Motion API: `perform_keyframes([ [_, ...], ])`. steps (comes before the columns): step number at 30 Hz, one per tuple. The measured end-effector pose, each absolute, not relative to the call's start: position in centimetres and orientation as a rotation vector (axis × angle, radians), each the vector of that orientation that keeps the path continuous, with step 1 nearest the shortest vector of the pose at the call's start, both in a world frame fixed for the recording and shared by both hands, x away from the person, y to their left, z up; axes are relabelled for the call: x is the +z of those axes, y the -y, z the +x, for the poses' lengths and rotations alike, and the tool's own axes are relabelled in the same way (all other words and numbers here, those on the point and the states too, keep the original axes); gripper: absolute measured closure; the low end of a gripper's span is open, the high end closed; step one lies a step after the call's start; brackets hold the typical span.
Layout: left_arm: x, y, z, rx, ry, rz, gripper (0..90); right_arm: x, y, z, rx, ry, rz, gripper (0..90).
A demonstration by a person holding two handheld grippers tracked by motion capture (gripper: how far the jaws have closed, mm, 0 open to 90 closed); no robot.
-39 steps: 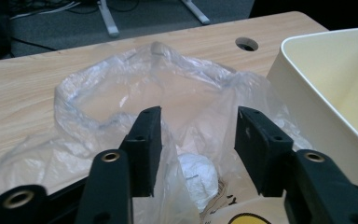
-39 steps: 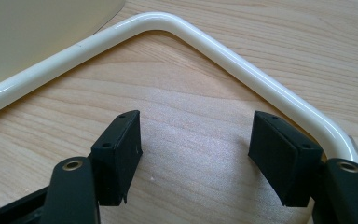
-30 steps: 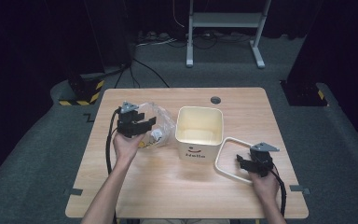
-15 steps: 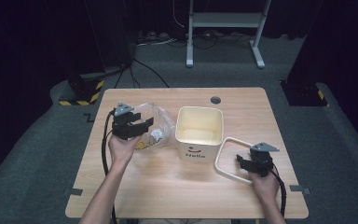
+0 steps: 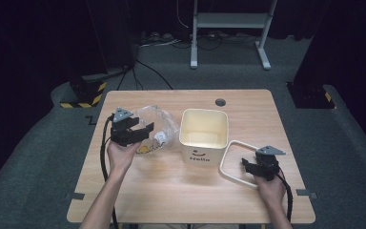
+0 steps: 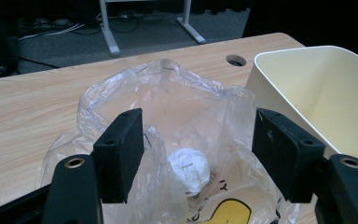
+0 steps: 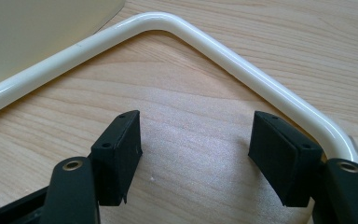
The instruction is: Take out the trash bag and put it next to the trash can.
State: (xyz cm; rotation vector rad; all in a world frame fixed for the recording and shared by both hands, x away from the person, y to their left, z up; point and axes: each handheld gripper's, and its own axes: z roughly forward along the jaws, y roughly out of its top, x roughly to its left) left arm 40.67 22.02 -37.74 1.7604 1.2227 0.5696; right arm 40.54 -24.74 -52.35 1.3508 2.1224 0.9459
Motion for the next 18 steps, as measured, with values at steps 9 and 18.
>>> perform_keyframes([
  [9, -37.7, -22.8, 39.5, 0.602, -1.226, 1.763, 34.6, -52.3, 24.7, 40.5, 0.945, -2.122, 1.35, 33.9],
  [18, -38.8, -23.6, 38.2, 0.597, -1.239, 1.748, 34.8, -52.3, 24.7, 40.5, 0.945, -2.123, 1.35, 33.8],
])
